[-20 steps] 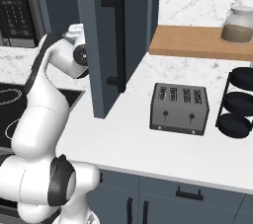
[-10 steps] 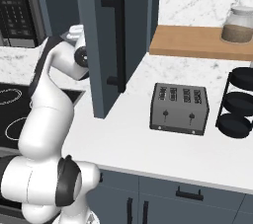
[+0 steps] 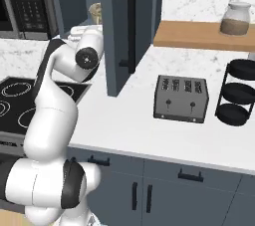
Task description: Gather all objects into one cabinet and sort the glasses and bowls to opposite sides.
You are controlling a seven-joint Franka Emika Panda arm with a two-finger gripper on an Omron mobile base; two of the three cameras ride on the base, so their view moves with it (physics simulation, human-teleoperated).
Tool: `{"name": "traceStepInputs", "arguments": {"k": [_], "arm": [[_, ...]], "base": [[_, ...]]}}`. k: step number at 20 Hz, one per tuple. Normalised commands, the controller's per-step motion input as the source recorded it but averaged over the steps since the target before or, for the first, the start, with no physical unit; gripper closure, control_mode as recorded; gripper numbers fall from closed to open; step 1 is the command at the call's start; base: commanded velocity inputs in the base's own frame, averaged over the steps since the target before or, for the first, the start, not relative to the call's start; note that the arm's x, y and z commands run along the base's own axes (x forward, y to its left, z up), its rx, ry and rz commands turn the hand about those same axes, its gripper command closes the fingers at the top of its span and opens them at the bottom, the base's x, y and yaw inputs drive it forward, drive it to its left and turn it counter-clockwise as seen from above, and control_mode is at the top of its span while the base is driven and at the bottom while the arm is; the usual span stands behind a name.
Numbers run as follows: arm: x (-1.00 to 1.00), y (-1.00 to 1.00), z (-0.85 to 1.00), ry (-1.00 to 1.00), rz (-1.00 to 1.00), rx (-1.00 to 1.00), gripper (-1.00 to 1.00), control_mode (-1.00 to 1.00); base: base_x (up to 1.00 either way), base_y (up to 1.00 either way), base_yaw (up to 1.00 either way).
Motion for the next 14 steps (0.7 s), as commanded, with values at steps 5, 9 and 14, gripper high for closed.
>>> {"name": "traceStepInputs", "arguments": {"k": [5, 9, 14], "arm": [[0.00, 0.00, 0.00, 0.00, 0.00, 0.00, 1.00, 1.00], [0.00, 0.00, 0.00, 0.00, 0.00, 0.00, 1.00, 1.00], [0.00, 0.00, 0.00, 0.00, 0.00, 0.00, 1.00, 1.00]], "base": [[-0.64, 0.33, 0.02], [-0.40, 0.74, 0.08], [-0.24, 0.99, 0.20]]}}
